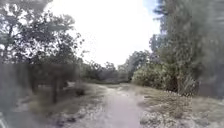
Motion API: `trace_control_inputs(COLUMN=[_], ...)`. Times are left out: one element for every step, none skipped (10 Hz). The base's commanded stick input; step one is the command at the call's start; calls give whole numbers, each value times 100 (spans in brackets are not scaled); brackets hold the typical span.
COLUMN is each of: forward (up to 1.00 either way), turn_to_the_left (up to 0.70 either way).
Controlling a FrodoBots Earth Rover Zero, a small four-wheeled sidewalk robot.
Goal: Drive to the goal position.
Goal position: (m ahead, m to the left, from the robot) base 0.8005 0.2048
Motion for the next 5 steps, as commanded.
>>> trace_control_inputs(forward=[70, 70, 70, 70, 70], turn_to_the_left=[0, 0, 0, 0, 0])
